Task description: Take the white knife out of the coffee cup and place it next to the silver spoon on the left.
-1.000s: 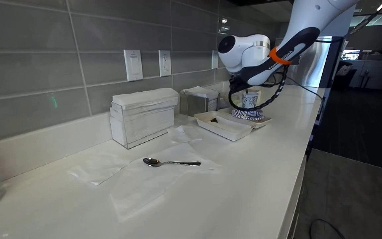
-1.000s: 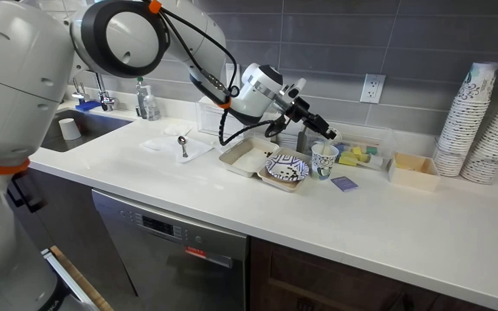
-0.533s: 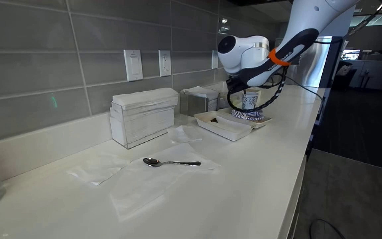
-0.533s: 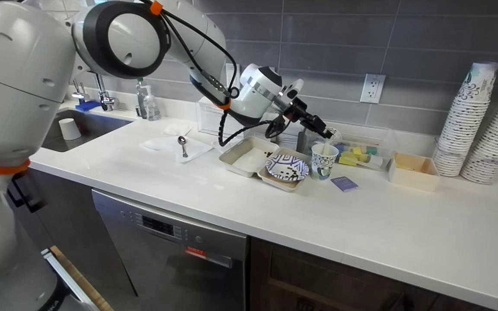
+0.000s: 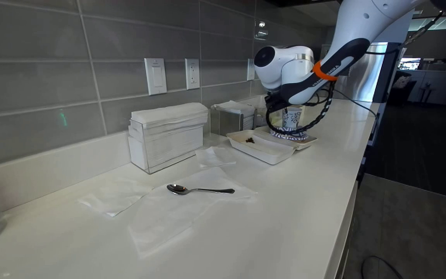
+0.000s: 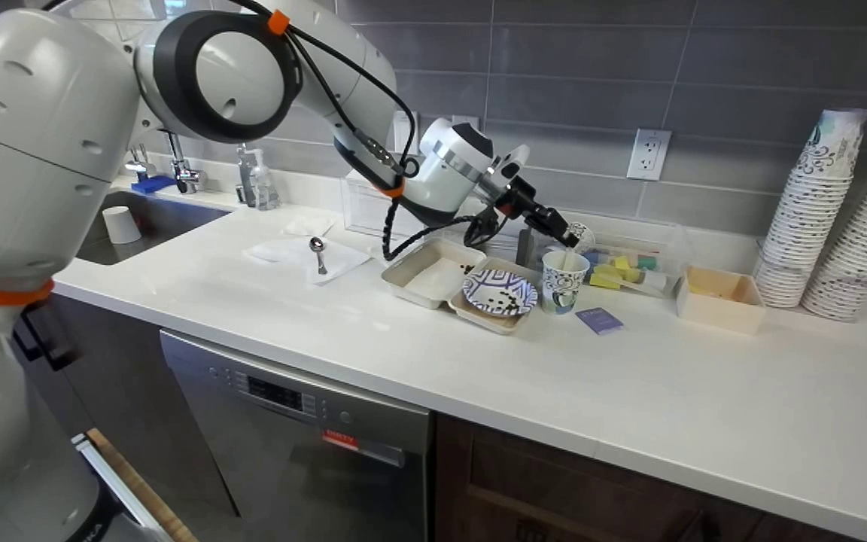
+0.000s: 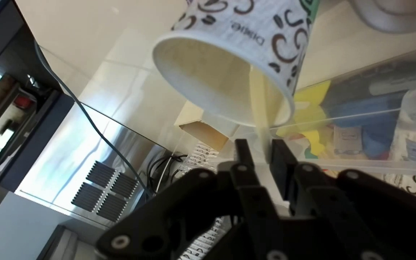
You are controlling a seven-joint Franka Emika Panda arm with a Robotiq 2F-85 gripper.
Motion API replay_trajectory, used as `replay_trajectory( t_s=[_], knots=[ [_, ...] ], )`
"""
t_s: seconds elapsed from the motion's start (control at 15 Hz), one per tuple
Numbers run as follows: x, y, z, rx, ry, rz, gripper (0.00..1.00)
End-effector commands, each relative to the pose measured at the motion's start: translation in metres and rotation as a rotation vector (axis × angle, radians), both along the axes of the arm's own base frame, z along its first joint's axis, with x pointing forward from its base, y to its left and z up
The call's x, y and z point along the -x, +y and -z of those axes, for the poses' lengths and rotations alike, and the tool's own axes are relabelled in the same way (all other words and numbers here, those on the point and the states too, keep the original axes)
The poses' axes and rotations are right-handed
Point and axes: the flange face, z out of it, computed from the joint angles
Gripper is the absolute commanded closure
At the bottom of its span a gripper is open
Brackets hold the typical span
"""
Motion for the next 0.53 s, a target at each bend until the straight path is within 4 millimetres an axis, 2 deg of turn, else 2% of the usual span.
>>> replay_trajectory(
  t_s=[0.0, 0.07, 0.13, 0.27, 0.4, 0.47],
  knots=[
    [-0.0043, -0.0027, 0.005, 0.023, -0.004, -0.013, 0.85],
    [-0.0041, -0.0028, 0.005, 0.026, -0.003, -0.012, 0.88],
    [-0.004, -0.0028, 0.0051, 0.03, -0.002, -0.012, 0.98],
    [-0.0037, -0.0021, 0.0047, 0.04, -0.002, -0.014, 1.0],
    [-0.0038, -0.0018, 0.0046, 0.051, -0.001, -0.016, 1.0],
    [-0.0039, -0.0017, 0.0049, 0.054, 0.001, -0.019, 0.92]
  ],
)
